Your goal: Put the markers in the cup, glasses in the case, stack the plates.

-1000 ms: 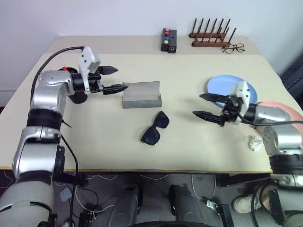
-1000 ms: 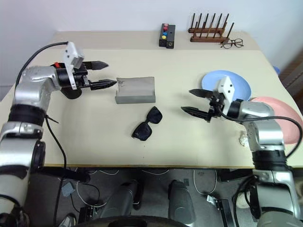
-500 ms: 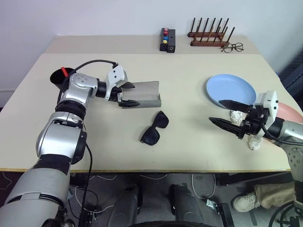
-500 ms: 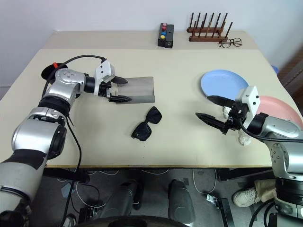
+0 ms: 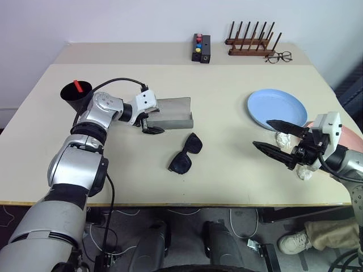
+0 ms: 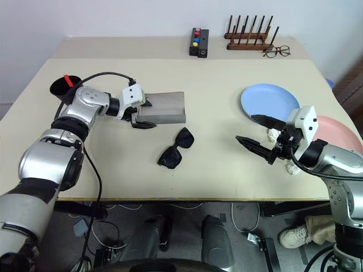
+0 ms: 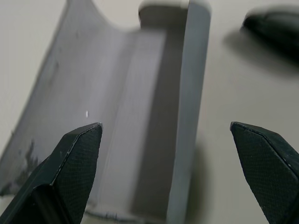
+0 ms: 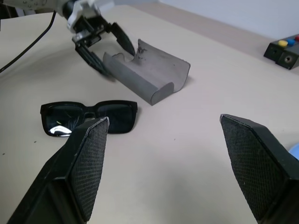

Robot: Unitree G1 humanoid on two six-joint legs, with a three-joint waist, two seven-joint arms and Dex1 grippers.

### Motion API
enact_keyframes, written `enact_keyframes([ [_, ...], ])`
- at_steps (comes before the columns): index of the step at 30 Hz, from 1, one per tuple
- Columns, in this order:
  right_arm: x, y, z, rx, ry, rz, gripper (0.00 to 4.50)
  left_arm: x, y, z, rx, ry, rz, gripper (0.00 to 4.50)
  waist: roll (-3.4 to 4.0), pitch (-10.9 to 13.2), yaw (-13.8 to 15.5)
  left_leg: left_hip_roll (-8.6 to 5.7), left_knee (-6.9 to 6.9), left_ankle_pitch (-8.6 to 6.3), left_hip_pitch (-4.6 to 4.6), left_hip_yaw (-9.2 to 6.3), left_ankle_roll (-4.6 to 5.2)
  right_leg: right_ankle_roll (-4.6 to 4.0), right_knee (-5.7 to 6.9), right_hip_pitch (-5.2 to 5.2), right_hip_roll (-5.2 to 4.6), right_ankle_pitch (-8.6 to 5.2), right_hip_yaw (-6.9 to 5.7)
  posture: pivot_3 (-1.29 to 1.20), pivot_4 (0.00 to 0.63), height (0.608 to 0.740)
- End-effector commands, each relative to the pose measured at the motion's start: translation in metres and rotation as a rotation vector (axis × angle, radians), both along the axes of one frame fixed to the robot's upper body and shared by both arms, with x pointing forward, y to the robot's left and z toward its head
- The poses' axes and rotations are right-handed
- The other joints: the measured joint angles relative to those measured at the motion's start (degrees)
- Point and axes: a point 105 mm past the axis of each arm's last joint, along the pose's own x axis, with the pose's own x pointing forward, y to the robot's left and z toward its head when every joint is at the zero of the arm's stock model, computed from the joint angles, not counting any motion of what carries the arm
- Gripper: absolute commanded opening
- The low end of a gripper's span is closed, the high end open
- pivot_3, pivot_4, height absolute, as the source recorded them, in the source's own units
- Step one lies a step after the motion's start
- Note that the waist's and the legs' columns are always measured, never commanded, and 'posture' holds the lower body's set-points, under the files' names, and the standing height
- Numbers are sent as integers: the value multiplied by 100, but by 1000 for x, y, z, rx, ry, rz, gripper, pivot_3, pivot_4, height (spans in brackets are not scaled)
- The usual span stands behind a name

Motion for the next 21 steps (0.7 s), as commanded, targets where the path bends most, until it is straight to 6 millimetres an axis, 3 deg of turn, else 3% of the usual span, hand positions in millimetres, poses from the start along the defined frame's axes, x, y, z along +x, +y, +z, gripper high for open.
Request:
enact_keyframes([
  [1, -5, 2, 12, 3, -57, 1, 3911, 5, -1, 11, 36, -47, 2, 4480, 0, 0, 0, 0, 0, 0, 0, 0, 0, 0, 0, 0, 0, 0, 0, 0, 150, 740],
  [4, -6, 2, 12, 2, -61, -7, 3911, 4, -2, 7, 55, -28, 0, 3660, 0, 0, 0, 0, 2, 0, 0, 1, 0, 0, 0, 1, 0, 0, 0, 0, 150, 740],
  [11, -8, 2, 11, 7, -61, -21, 3911, 1, -7, 7, 54, -13, -37, 120, -1, 0, 1, 0, 2, 0, 0, 1, 0, 0, 0, 2, 0, 0, 0, 0, 150, 740],
  [21, -6, 4, 8, 15, -61, -24, 3911, -12, -12, 10, 49, 6, -180, 46, -2, 0, 0, 0, 2, 0, 1, 1, 1, 1, 1, 3, 0, 0, -1, 0, 150, 740],
])
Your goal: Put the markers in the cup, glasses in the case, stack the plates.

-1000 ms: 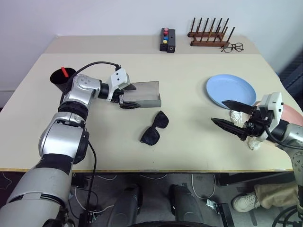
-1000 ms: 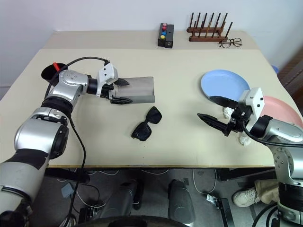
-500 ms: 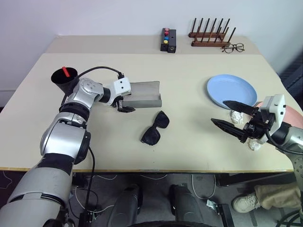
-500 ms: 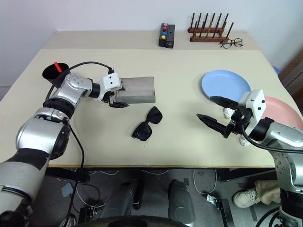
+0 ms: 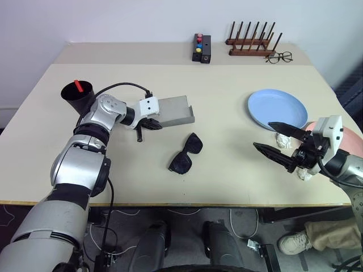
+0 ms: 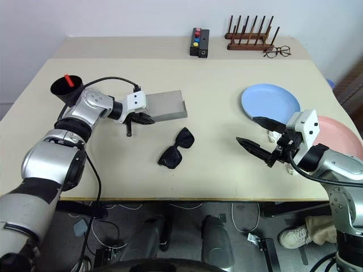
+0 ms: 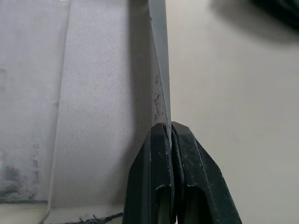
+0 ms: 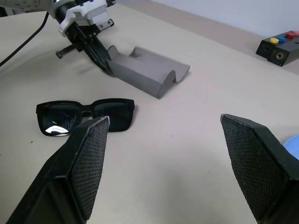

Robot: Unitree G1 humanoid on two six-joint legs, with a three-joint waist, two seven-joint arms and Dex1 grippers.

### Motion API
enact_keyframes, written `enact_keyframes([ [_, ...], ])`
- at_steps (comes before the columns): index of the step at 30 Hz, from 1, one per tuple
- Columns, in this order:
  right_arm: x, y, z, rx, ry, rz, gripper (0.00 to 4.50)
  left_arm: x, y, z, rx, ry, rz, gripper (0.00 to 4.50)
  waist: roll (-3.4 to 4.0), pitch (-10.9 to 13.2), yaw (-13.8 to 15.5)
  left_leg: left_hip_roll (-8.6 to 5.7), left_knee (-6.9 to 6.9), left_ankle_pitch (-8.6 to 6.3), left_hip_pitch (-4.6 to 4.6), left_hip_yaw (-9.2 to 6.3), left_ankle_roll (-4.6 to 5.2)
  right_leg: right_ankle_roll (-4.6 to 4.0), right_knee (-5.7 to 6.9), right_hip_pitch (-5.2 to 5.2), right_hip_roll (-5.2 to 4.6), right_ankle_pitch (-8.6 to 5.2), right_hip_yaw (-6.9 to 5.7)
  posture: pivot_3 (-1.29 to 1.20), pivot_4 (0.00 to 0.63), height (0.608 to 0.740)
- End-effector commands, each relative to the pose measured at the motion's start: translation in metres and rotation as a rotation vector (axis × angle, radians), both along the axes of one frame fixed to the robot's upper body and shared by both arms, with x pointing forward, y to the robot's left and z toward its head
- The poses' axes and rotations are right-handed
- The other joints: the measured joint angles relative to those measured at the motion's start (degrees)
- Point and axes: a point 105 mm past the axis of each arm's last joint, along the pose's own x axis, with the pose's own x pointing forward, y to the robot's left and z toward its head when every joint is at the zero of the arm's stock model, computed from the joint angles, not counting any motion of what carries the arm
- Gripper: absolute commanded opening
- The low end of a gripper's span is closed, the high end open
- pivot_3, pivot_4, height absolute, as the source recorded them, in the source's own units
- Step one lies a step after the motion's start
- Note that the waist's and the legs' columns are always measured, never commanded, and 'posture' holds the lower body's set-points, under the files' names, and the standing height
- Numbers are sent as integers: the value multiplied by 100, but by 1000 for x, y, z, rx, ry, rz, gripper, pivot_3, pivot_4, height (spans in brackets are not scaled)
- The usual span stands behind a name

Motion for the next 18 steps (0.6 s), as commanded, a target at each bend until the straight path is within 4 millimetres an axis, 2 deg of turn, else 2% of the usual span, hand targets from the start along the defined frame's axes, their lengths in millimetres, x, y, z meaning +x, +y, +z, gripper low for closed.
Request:
enact_keyframes([
  [1, -1, 5, 11, 3, -59, 18, 3911, -4, -4, 19, -7, -45, -100, 46, 0, 0, 0, 0, 0, 0, 0, 0, 0, 0, 0, 0, 0, 0, 0, 0, 150, 740],
  [7, 1, 7, 11, 4, -62, 27, 3911, -13, 5, 16, 18, -12, -155, 46, 0, 0, -11, 0, 0, 0, 0, 0, 0, 0, 0, 0, 0, 0, 0, 0, 150, 740],
  [18, 3, 5, 9, 3, -61, 31, 3911, -19, 36, 15, 40, 15, -114, 46, 0, 0, -5, 0, 3, 0, 0, 0, 1, 0, 2, 0, 1, 0, 0, 0, 150, 740],
])
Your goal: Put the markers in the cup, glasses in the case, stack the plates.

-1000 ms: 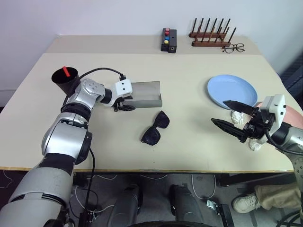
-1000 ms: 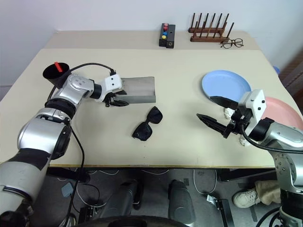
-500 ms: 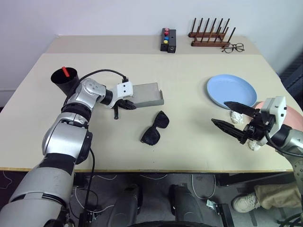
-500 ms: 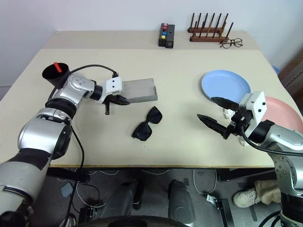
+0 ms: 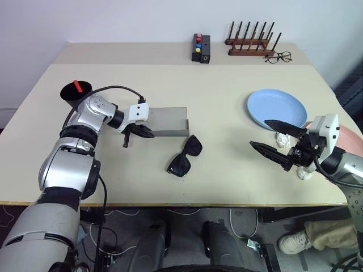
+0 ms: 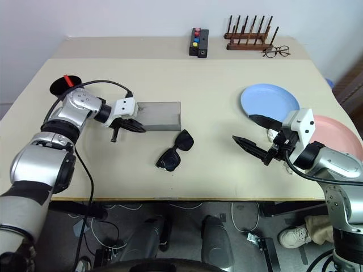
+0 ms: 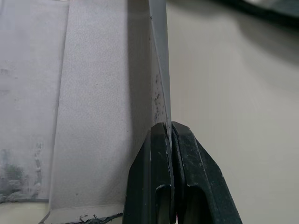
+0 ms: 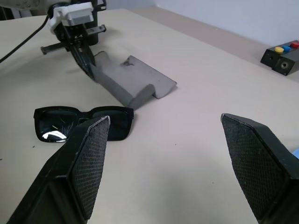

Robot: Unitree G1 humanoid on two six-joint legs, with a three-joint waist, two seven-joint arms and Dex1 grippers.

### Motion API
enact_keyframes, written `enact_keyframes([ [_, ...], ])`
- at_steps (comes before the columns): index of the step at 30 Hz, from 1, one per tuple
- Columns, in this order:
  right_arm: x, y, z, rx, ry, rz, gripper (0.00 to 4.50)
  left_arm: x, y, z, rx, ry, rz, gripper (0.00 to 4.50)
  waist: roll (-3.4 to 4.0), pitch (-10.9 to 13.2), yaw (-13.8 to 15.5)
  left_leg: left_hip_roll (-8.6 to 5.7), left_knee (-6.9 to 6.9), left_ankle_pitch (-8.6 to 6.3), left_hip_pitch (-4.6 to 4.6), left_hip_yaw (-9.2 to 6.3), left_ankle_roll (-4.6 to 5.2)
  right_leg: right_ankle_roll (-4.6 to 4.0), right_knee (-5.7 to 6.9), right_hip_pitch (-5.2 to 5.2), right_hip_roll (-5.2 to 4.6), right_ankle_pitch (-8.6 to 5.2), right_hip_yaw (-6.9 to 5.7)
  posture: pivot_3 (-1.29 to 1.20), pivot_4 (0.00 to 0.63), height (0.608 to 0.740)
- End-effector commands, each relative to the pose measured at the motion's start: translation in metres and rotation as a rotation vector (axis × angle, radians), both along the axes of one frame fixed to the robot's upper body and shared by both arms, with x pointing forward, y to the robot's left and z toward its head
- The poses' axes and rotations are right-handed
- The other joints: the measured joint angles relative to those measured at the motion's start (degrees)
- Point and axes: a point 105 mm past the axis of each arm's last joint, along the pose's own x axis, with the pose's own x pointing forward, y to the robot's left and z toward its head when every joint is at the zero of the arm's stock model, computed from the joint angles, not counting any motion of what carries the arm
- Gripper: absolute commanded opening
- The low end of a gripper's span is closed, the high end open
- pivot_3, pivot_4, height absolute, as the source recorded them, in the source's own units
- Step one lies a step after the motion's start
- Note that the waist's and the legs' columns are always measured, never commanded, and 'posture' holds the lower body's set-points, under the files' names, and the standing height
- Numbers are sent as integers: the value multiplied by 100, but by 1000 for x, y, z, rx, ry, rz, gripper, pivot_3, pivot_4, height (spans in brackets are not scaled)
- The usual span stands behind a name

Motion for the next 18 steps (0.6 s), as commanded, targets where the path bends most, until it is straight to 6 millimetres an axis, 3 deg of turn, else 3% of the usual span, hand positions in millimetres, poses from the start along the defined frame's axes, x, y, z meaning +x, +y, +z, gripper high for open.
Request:
enact_keyframes([
  [1, 0, -1, 8, 3, -42, 3, 3911, 2, 7, 15, -18, -51, 5, 46, 0, 0, 2, 0, 0, 0, 0, 0, 0, 0, 0, 0, 0, 0, 0, 0, 150, 740],
  [18, 3, 1, 6, 7, -43, 19, 3911, 5, 9, 11, 21, -83, 16, 46, 0, 0, -1, 0, 2, 0, 0, 0, 1, 0, 3, 0, 0, 0, 0, 0, 150, 740],
])
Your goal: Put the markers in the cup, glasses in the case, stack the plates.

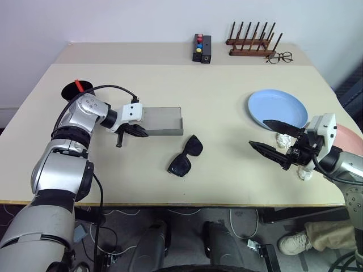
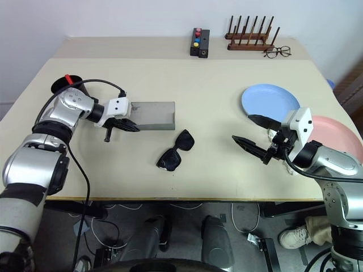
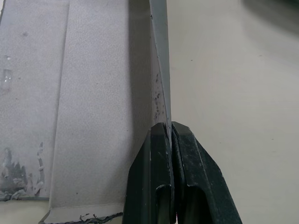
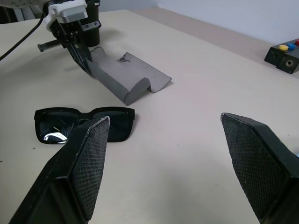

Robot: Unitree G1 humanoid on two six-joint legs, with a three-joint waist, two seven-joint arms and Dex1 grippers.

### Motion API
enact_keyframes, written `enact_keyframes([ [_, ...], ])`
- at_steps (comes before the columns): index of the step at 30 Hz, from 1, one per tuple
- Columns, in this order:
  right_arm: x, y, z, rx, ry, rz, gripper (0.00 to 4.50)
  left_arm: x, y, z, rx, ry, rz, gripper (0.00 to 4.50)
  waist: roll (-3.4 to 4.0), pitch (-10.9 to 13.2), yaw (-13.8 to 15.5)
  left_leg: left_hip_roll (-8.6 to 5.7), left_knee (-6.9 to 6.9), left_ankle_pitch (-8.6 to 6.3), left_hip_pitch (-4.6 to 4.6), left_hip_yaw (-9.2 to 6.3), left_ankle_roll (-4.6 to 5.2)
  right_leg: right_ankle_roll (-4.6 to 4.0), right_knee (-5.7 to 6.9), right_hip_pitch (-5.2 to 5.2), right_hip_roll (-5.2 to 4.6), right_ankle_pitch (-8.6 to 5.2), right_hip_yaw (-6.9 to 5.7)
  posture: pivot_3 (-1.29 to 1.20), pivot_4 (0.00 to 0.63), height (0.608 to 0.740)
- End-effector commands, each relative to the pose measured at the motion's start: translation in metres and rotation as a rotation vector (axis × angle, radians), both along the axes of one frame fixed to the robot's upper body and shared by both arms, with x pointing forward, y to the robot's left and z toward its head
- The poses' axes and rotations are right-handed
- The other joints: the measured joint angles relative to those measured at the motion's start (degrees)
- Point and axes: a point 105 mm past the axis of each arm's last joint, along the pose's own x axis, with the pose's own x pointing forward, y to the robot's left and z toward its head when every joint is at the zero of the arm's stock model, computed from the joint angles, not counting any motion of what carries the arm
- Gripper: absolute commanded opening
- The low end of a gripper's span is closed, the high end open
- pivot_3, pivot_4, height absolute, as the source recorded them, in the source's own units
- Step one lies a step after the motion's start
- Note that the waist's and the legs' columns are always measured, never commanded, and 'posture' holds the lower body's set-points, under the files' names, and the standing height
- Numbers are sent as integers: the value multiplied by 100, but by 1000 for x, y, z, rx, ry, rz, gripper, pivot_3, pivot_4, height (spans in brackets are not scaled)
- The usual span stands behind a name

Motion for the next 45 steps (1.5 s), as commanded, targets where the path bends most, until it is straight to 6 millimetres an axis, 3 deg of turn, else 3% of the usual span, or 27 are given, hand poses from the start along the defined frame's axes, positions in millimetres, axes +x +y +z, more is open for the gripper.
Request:
enact_keyframes([
  [1, -2, 0, 9, 0, -48, 4, 3911, 4, -2, 10, 4, -51, -11, 46, 0, 0, 0, 0, 0, 0, 0, 0, 0, 0, 0, 0, 0, 0, 0, 0, 150, 740],
  [2, -2, 0, 9, 0, -48, 4, 3911, 4, -2, 10, 2, -51, -7, 46, 0, 0, 1, 0, 0, 0, 0, 0, 0, 0, 1, 0, 0, 0, 0, 0, 150, 740],
  [5, -2, 0, 9, -1, -48, 2, 3911, 5, -4, 11, -11, -28, 4, 862, 0, 0, 1, 0, 0, 0, 0, 0, 0, 0, 1, 0, 0, 0, 0, 0, 150, 740],
  [12, -2, -1, 10, -4, -48, 1, 3911, 7, -6, 16, -35, -49, 10, 4487, 0, 0, -2, 0, 1, 0, 0, 0, 0, 0, 2, 0, 0, 0, 0, 0, 150, 740],
  [16, -2, -1, 8, -6, -38, 7, 3911, 9, -13, 44, -138, -91, -10, 4487, 0, 0, 0, 0, 1, 0, 0, 0, 0, 0, 2, 0, 0, 0, 0, 0, 150, 740],
  [19, -3, -3, 4, -17, -19, 13, 3911, 10, -24, 75, -279, -102, -24, 4487, 0, 0, 10, 0, 6, 0, -2, 0, 0, 0, 3, 0, 0, 0, -1, 0, 150, 740],
  [23, -6, -11, -6, -49, 20, 21, 3911, 5, -54, 136, -619, -46, -50, 4487, -1, 0, 27, -1, 14, -2, -3, 0, 4, 2, 3, 7, 0, -1, -4, 0, 150, 740],
  [26, -9, -13, -6, -56, 10, 46, 3911, -8, -77, 152, -803, 21, -61, 4487, 3, -2, -15, -1, 16, -5, 0, -3, 9, 5, 4, 12, 0, -3, -2, 0, 150, 740],
  [29, -13, -10, -2, -41, -16, 92, 3911, -24, -96, 139, -898, 158, 6, 4487, 11, -6, -75, 0, 13, -7, 8, -2, 11, 7, 10, 12, 0, -5, 5, 0, 150, 740],
  [34, -15, -7, 0, -45, -26, 146, 3911, -48, -113, 75, -752, 281, 198, 4487, 9, -4, -68, 3, 7, -7, 23, -1, 11, 6, 31, 11, 5, -5, 16, 0, 150, 740],
  [36, -14, -9, 0, -60, -22, 148, 3911, -59, -116, 62, -731, 314, 240, 4487, 9, -4, -29, 3, 12, -6, 22, -1, 10, 4, 29, 12, 7, -4, 16, 0, 150, 740],
  [38, -12, -8, 1, -62, -26, 150, 3911, -71, -116, 54, -720, 365, 267, 4487, 9, -4, -2, 2, 18, -7, 19, -1, 9, 3, 23, 15, 6, -5, 17, 0, 150, 740],
  [45, -14, -3, -1, -59, -23, 159, 3911, -74, -107, 43, -678, 575, 504, 4487, 9, -4, 37, 1, 22, -8, 21, -7, 8, 2, 5, 30, 5, -7, 11, 0, 150, 740],
])
